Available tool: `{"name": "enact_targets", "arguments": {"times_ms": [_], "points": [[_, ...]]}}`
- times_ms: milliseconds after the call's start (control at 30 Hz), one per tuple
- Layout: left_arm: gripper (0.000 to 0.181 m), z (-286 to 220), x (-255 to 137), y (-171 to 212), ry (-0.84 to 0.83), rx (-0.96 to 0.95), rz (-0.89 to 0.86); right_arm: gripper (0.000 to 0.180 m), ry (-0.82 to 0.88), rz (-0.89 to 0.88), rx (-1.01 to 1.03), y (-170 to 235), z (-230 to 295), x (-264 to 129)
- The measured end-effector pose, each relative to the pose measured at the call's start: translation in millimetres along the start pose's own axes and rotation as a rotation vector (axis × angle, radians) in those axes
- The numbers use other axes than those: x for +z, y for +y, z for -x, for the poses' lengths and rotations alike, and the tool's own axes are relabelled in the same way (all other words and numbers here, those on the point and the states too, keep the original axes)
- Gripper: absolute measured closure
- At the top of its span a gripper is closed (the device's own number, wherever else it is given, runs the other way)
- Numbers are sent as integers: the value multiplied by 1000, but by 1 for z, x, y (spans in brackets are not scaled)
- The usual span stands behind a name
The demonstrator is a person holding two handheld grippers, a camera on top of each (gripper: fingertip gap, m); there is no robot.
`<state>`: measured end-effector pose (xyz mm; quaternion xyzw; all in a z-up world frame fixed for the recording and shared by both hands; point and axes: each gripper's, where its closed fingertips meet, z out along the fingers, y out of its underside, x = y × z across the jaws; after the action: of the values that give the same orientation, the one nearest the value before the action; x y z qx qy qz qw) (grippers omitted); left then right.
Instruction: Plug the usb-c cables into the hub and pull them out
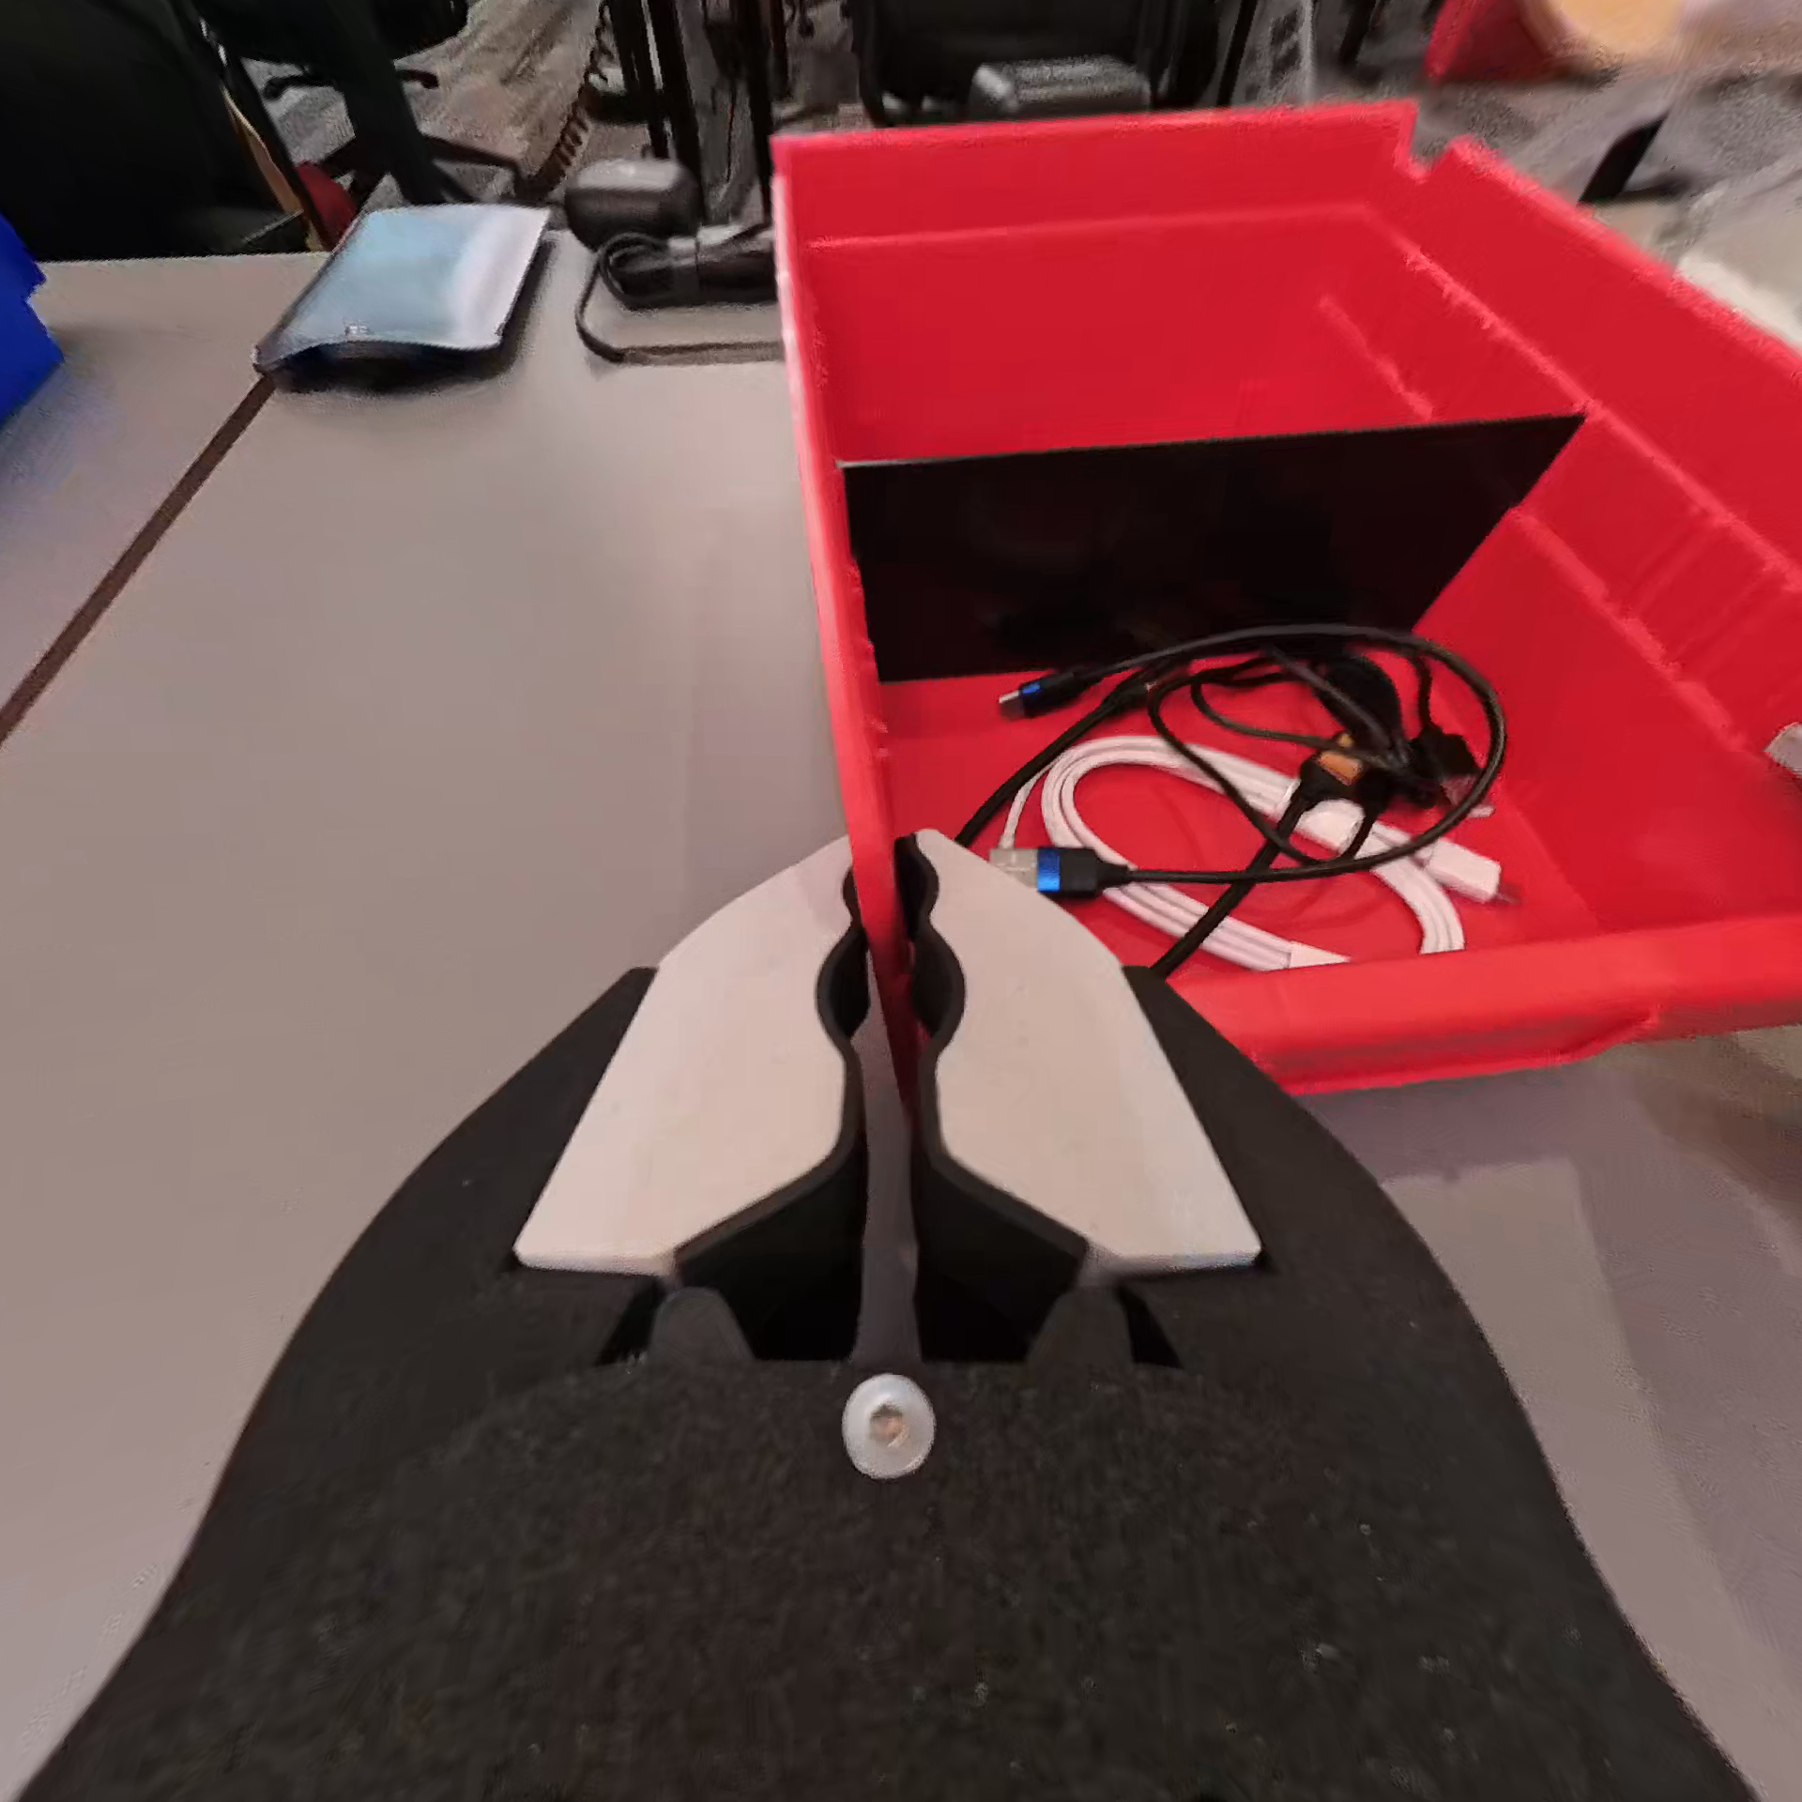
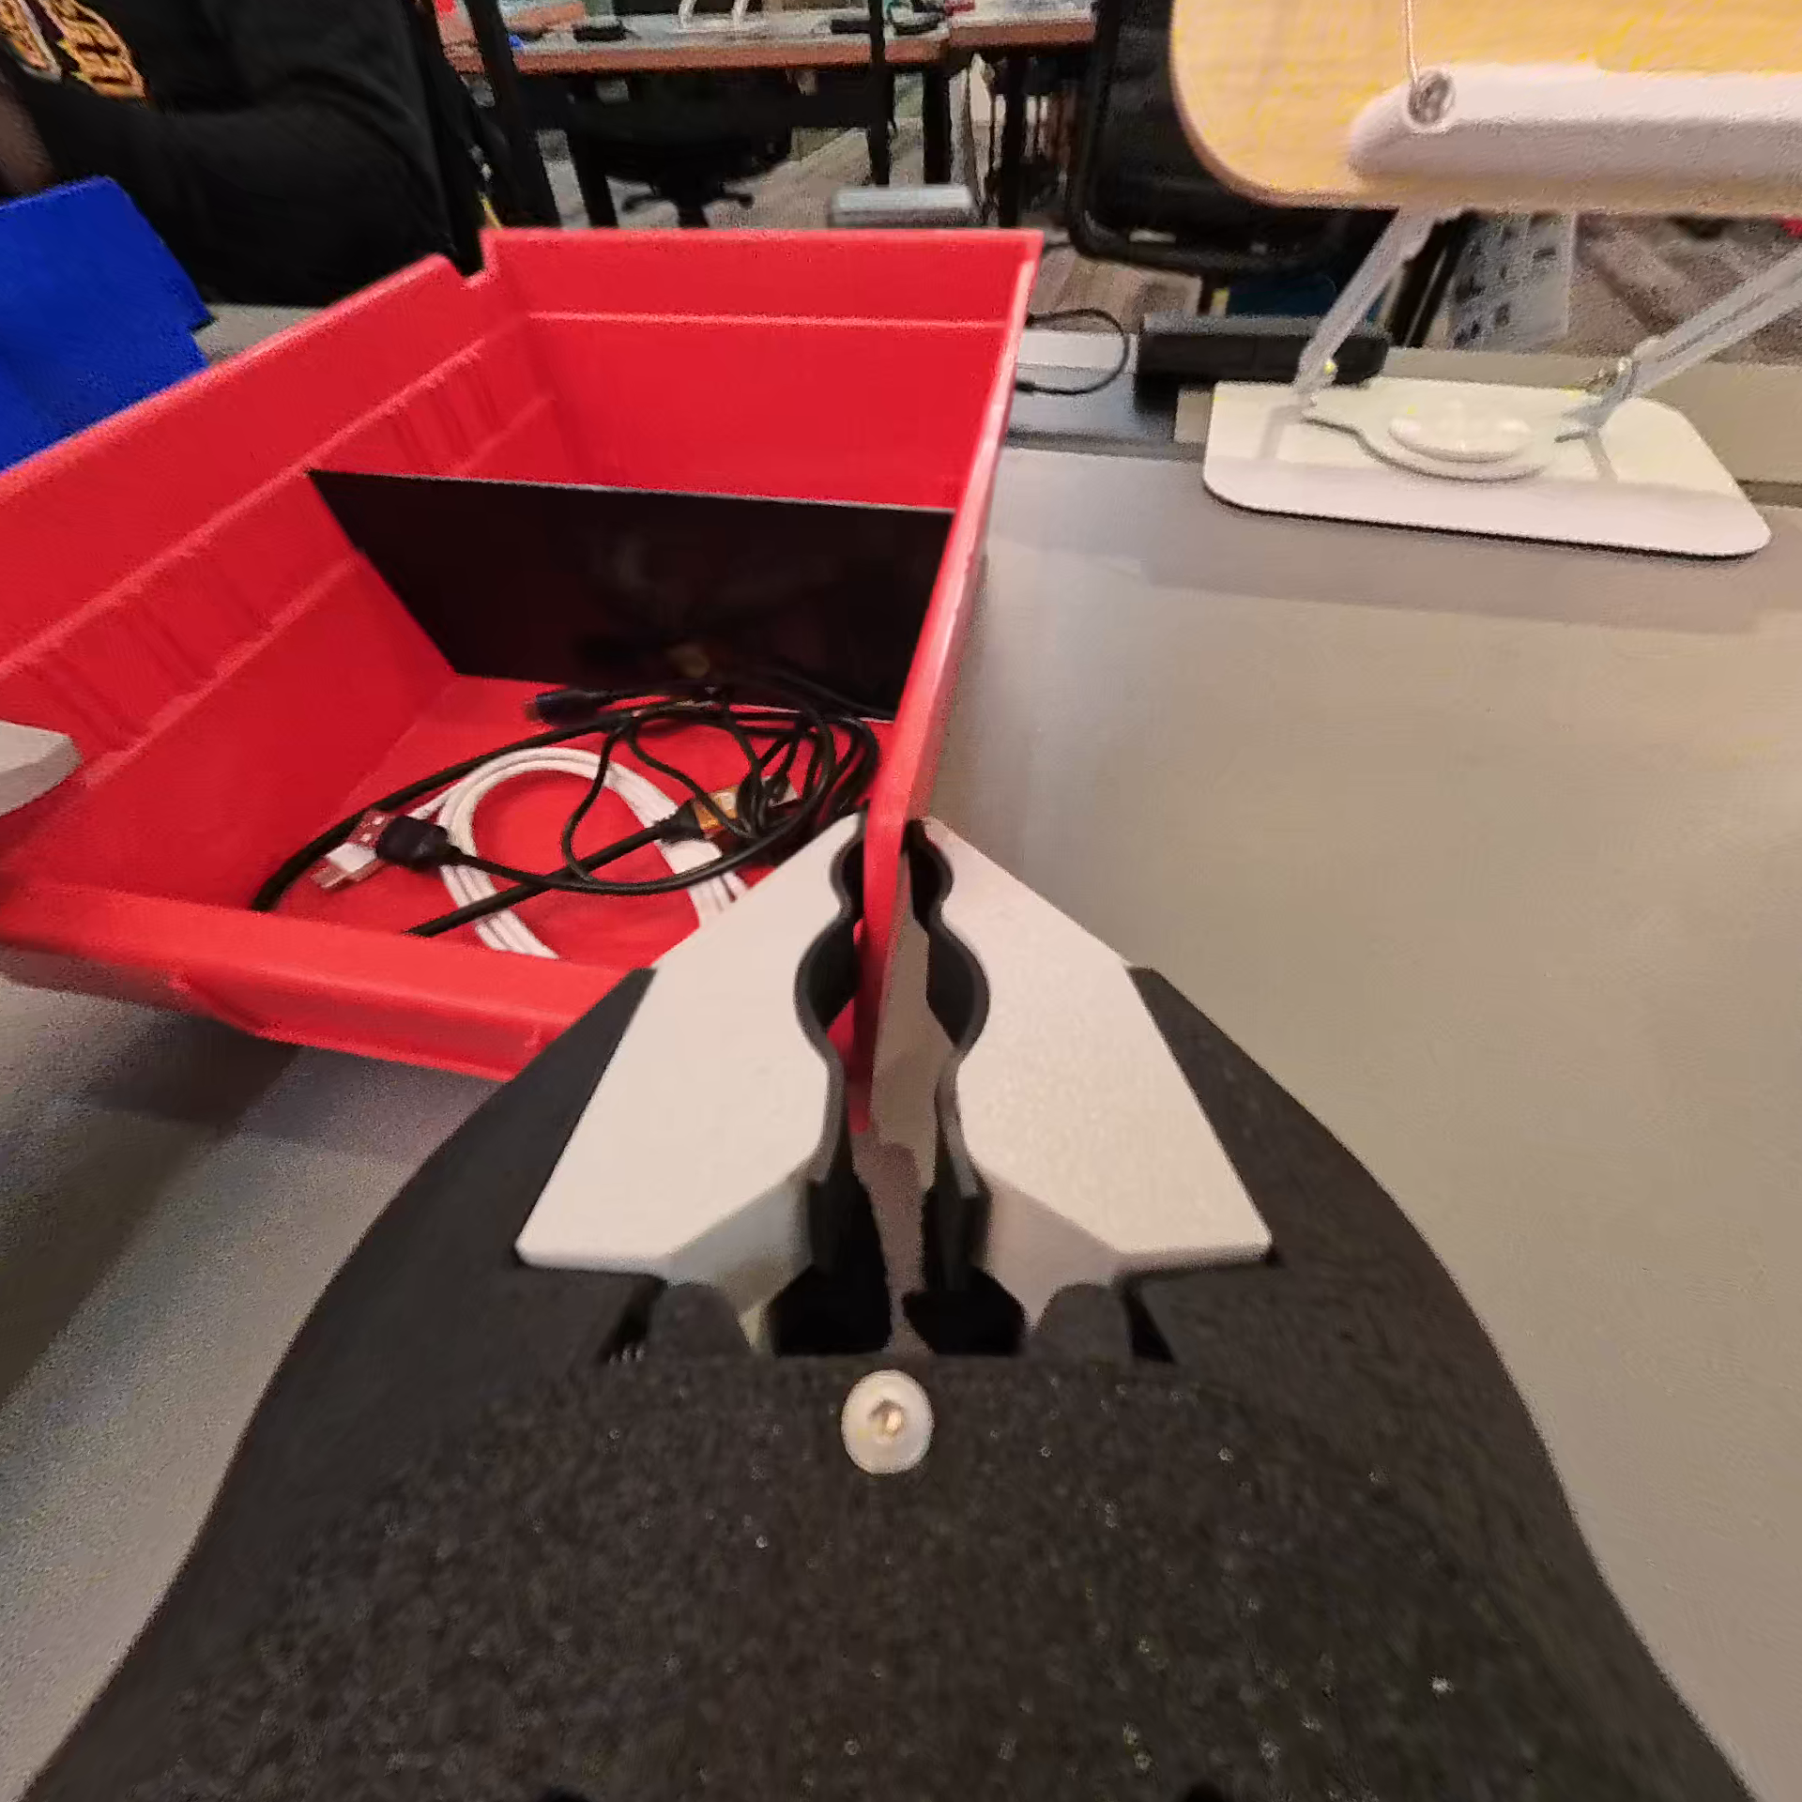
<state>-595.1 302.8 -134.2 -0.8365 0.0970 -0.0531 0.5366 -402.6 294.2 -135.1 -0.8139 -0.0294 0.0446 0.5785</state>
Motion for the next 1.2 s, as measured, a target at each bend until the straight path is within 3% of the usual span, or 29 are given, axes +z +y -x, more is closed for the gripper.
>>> {"name": "enact_targets", "arguments": {"times_ms": [167, 267, 333, 433, 567, 667, 700, 767, 833, 933, 1067, 1200], "points": [[175, 8, 5, -4, -42, -43, -13, 163, -204, 35, 116, 0, 12, -5], [135, -4, -2, -12, -25, 40, -56, 149, -461, 56, 237, -8, 6, -31], [127, 2, -13, -22, -121, 155, -78, 147, -546, -15, 216, -23, -19, -55], [125, 9, -36, -48, -243, 201, -149, 139, -497, -78, 60, -31, -81, -85], [132, -18, -55, -65, -194, 67, -121, 136, -352, -144, 5, -34, -190, -123], [129, -71, -61, -45, -15, -85, 28, 144, -162, -81, 96, -19, -292, -148], [137, -86, -66, -34, 17, -152, 61, 146, -133, -75, 121, -14, -320, -157], [144, -115, -76, -8, 68, -297, 52, 147, 17, -83, 136, 0, -384, -175], [147, -141, -84, 17, 115, -313, -11, 147, 109, -78, 158, 18, -428, -190], [147, -164, -84, 12, 150, -189, -27, 145, 80, -29, 235, 30, -442, -193], [147, -172, -65, 11, 129, -1, -24, 135, 93, 19, 105, 44, -431, -183], [147, -176, -62, 20, 157, -37, 19, 126, 123, 16, 79, 42, -429, -182]]}}
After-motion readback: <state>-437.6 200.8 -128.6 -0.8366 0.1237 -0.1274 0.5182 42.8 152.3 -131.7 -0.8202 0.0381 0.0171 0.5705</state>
